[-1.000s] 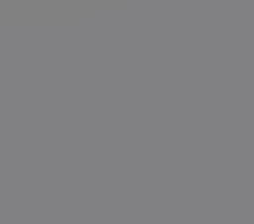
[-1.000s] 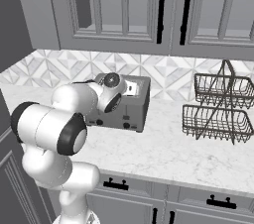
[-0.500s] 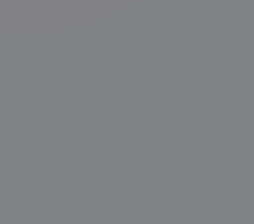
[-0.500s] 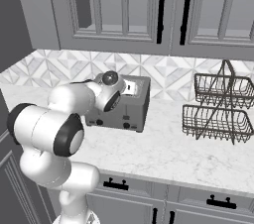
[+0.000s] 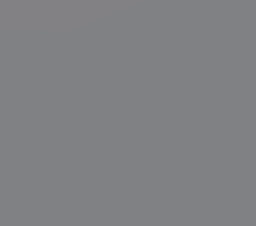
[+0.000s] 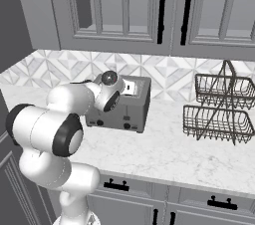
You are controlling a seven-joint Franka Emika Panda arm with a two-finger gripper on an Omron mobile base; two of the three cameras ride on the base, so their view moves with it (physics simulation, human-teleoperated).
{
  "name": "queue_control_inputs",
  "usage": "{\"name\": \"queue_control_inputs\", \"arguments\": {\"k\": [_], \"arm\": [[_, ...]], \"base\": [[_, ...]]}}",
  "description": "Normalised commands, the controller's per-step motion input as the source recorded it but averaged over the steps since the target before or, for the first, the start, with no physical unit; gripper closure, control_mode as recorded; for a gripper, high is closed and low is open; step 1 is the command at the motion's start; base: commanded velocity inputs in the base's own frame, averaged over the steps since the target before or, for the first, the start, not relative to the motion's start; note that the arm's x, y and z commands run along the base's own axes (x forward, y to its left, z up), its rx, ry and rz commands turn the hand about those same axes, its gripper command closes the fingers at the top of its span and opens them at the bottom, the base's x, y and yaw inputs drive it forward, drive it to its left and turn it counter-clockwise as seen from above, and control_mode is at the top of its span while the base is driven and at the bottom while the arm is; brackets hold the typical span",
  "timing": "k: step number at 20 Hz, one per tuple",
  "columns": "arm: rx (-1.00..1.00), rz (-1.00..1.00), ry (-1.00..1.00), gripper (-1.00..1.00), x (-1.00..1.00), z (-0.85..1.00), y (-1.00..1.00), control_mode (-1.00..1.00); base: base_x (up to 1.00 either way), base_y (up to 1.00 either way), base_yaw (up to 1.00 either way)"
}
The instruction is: Start the toaster. Once the lever pops up, take the bread to the plate on the dining counter.
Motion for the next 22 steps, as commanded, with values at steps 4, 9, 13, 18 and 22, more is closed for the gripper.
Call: {"name": "queue_control_inputs", "arguments": {"k": [4, 9, 13, 18, 22], "arm": [[0.00, 0.00, 0.00, -1.00, 0.00, 0.00, 0.00, -1.00], [0.00, 0.00, 0.00, -1.00, 0.00, 0.00, 0.00, -1.00], [0.00, 0.00, 0.00, -1.00, 0.00, 0.00, 0.00, -1.00], [0.00, 0.00, 0.00, -1.00, 0.00, 0.00, 0.00, -1.00], [0.00, 0.00, 0.00, -1.00, 0.00, 0.00, 0.00, -1.00]], "base": [[0.00, 0.00, 0.00], [0.00, 0.00, 0.00], [0.00, 0.00, 0.00], [0.00, 0.00, 0.00], [0.00, 0.00, 0.00]]}}
